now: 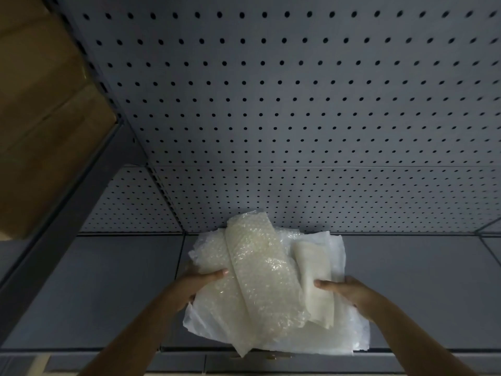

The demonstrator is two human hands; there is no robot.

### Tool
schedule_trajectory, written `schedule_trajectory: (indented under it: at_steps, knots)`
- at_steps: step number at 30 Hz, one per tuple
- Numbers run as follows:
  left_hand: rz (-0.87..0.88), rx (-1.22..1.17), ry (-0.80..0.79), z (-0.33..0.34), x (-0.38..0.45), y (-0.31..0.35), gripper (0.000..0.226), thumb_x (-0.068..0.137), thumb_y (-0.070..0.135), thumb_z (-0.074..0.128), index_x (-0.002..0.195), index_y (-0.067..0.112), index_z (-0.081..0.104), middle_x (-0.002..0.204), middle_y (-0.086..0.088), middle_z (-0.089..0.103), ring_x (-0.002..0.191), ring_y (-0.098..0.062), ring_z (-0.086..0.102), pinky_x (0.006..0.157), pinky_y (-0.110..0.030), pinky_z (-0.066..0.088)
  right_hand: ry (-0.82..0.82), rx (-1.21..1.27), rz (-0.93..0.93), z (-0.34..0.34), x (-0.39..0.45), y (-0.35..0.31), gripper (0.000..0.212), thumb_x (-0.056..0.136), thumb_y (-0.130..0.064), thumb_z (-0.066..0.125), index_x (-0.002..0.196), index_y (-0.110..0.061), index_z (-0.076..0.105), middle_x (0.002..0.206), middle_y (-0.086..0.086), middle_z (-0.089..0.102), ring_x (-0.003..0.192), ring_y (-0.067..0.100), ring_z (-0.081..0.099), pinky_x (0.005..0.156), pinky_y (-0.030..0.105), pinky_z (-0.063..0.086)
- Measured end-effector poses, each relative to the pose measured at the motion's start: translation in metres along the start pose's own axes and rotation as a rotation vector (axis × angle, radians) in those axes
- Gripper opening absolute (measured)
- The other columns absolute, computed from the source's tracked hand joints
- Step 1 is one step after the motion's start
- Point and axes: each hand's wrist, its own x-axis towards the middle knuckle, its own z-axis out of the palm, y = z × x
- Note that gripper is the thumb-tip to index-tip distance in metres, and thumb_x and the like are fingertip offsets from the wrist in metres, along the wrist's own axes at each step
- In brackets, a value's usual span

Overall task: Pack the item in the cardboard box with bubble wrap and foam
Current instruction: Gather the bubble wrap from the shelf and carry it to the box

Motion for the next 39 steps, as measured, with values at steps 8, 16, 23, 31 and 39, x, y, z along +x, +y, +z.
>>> schedule_trajectory:
  at_steps: [8, 16, 23, 31, 39]
  knots:
    - [0.145, 0.100, 0.003, 0.025, -0.020, 0.011, 0.147, 0.023, 0.055, 0.093, 0.148, 0.025, 0.021, 0.141, -0.002, 0.043, 0.125, -0.023, 0.049, 0.103, -0.046, 0.047, 0.123, 0.058, -0.205, 0.008, -0.021, 0.002, 0.097, 0.067, -0.029, 0.086, 0.139, -0.009, 0.025, 0.130, 0.006, 0.039, 0.119, 0.026, 0.044, 0.090, 0.033, 0.038]
    - [0.299, 0.079, -0.072, 0.086, -0.046, 0.030, 0.111, 0.039, 0.047, 0.095, 0.131, 0.032, 0.035, 0.126, 0.010, 0.052, 0.115, -0.013, 0.054, 0.099, -0.037, 0.047, 0.227, 0.095, -0.313, -0.021, -0.067, 0.016, 0.098, 0.069, -0.011, 0.084, 0.142, -0.012, 0.019, 0.138, 0.007, 0.035, 0.122, 0.022, 0.039, 0.094, 0.032, 0.036]
    - [0.489, -0.005, -0.040, 0.162, -0.059, 0.066, 0.120, 0.054, 0.008, 0.093, 0.146, 0.019, 0.016, 0.137, -0.001, 0.042, 0.117, -0.016, 0.046, 0.098, -0.035, 0.042, 0.387, 0.265, -0.365, -0.065, -0.108, 0.043, 0.097, 0.072, -0.016, 0.082, 0.144, -0.015, 0.017, 0.126, 0.002, 0.041, 0.111, 0.022, 0.046, 0.089, 0.036, 0.045]
    - [0.635, 0.041, -0.122, 0.228, -0.069, 0.090, 0.123, 0.056, 0.004, 0.091, 0.148, 0.024, 0.011, 0.142, -0.007, 0.041, 0.112, -0.016, 0.047, 0.098, -0.035, 0.042, 0.495, 0.448, -0.393, -0.102, -0.142, 0.073, 0.097, 0.074, -0.039, 0.077, 0.147, -0.025, 0.015, 0.140, 0.007, 0.041, 0.104, 0.023, 0.055, 0.088, 0.041, 0.052]
    - [0.667, 0.134, -0.193, 0.318, -0.081, 0.104, 0.120, 0.055, 0.008, 0.092, 0.147, 0.018, 0.016, 0.141, -0.007, 0.043, 0.113, -0.018, 0.049, 0.096, -0.034, 0.044, 0.569, 0.517, -0.375, -0.160, -0.161, 0.128, 0.107, 0.066, -0.044, 0.082, 0.147, -0.029, 0.014, 0.141, 0.003, 0.040, 0.109, 0.021, 0.052, 0.099, 0.047, 0.048]
